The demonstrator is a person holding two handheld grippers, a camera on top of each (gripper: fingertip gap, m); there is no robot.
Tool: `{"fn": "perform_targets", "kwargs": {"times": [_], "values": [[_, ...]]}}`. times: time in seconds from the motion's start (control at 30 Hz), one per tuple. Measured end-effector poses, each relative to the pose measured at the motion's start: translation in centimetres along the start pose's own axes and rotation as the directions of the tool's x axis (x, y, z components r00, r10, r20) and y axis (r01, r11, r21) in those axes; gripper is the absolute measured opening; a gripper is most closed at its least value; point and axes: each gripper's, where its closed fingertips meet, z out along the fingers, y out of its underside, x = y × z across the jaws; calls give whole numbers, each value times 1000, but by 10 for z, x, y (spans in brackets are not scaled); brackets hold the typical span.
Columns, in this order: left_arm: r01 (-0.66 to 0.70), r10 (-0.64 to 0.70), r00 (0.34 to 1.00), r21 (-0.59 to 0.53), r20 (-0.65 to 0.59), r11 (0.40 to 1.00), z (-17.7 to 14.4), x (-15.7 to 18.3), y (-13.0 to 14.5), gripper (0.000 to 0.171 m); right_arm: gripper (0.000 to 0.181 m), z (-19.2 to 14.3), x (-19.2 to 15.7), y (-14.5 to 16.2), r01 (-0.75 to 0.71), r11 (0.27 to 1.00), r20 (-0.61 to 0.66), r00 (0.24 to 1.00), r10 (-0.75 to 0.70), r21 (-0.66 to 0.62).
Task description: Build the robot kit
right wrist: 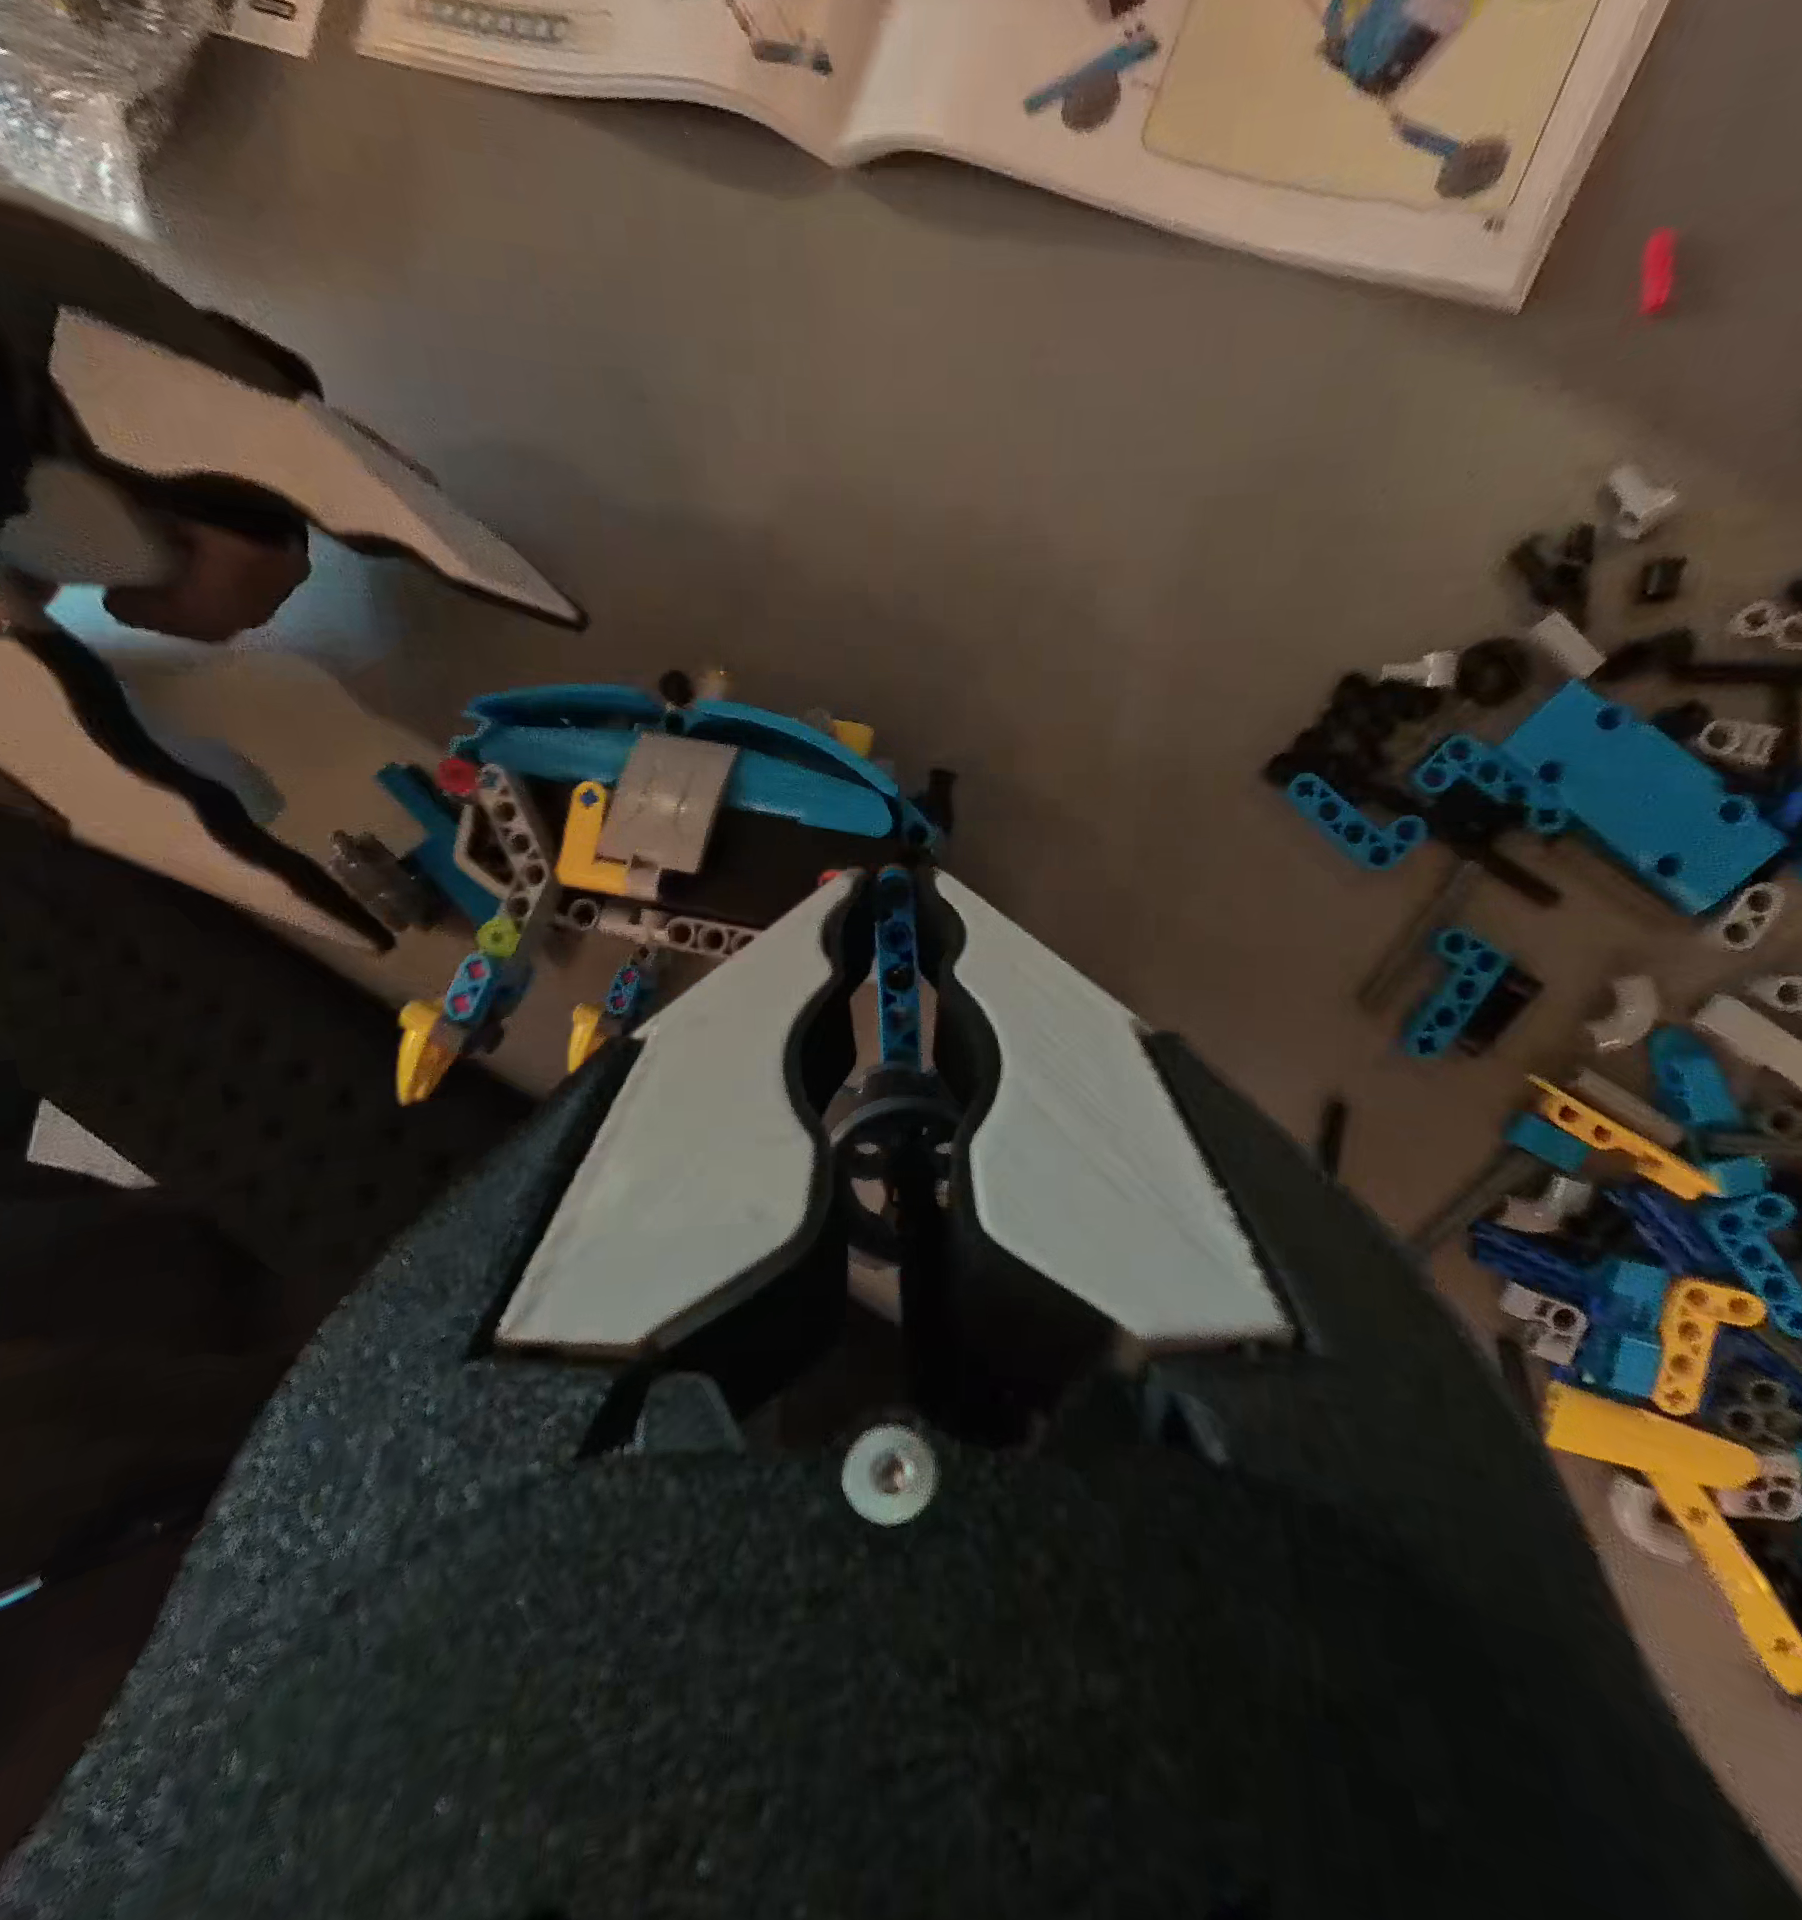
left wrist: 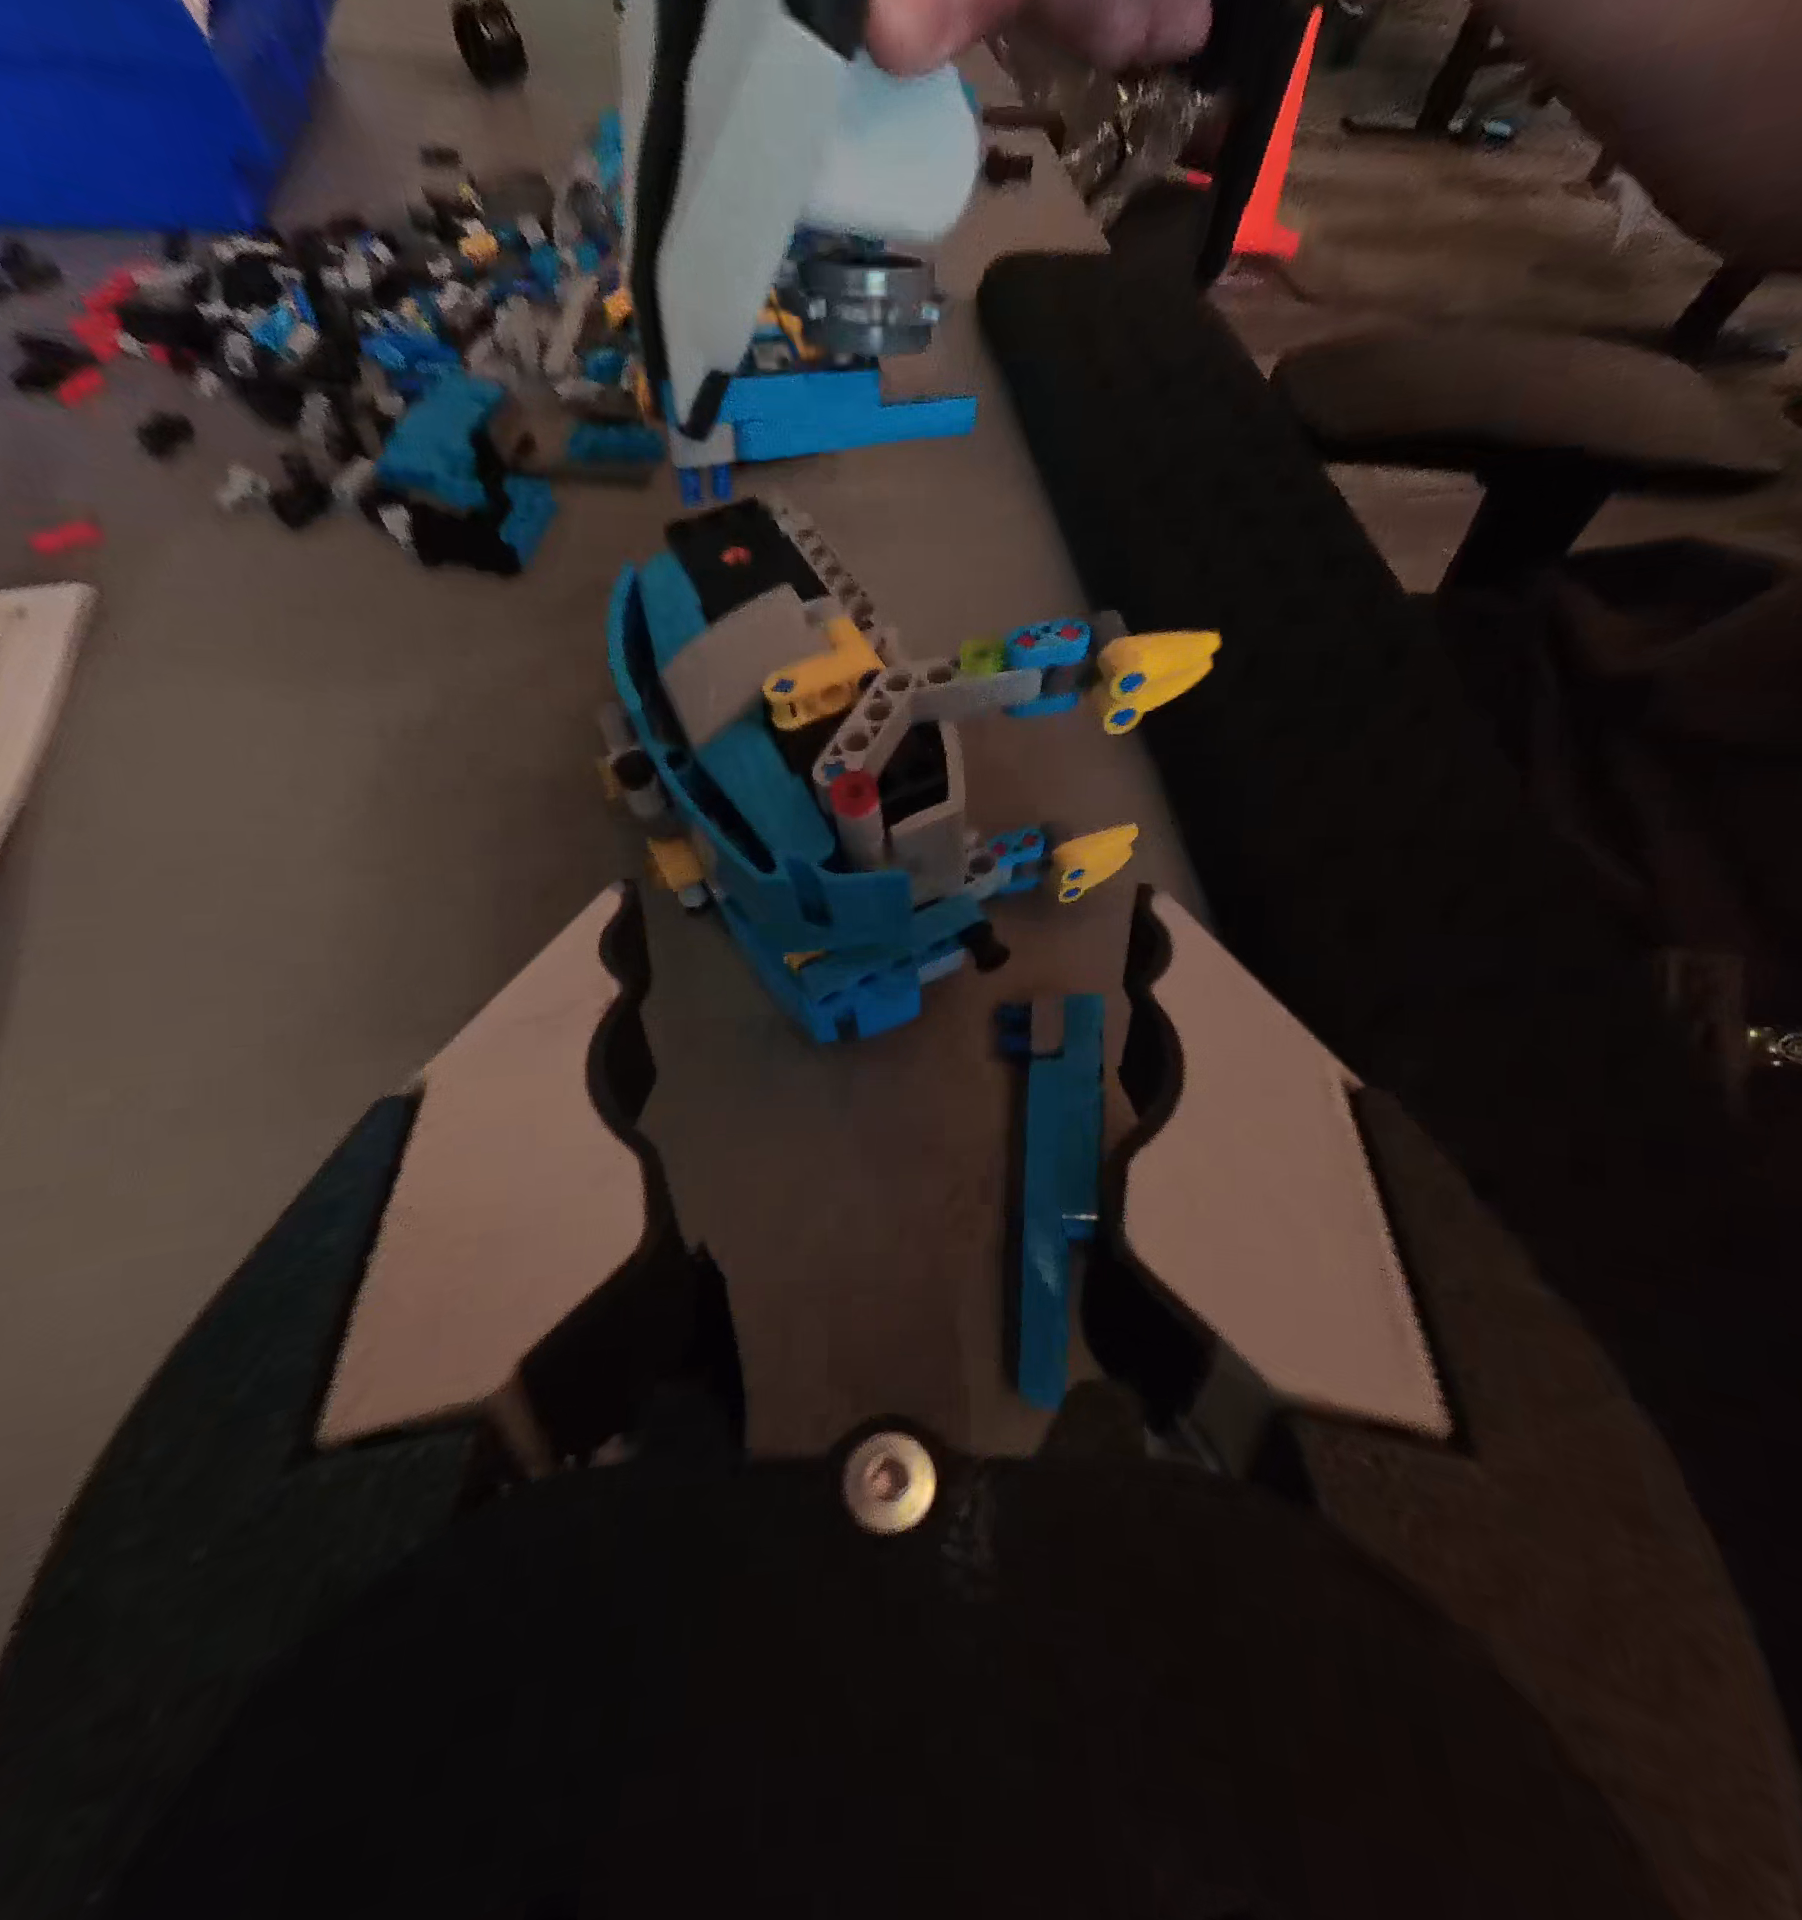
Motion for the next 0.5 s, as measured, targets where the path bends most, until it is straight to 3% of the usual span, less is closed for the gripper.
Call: {"fn": "perform_targets", "kwargs": {"times": [0.2,0.33,0.5], "values": [[-24,25,998,-12,65,1000,22,-1,-3,82,7,9,5,-2,-54,998,-47,998,52,-45],[20,-22,984,14,176,1000,28,-12,-5,59,7,9,5,0,-75,994,-91,994,68,-74],[34,-36,968,12,249,999,32,-11,-6,58,7,6,4,5,-57,995,-132,990,46,-84]]}}
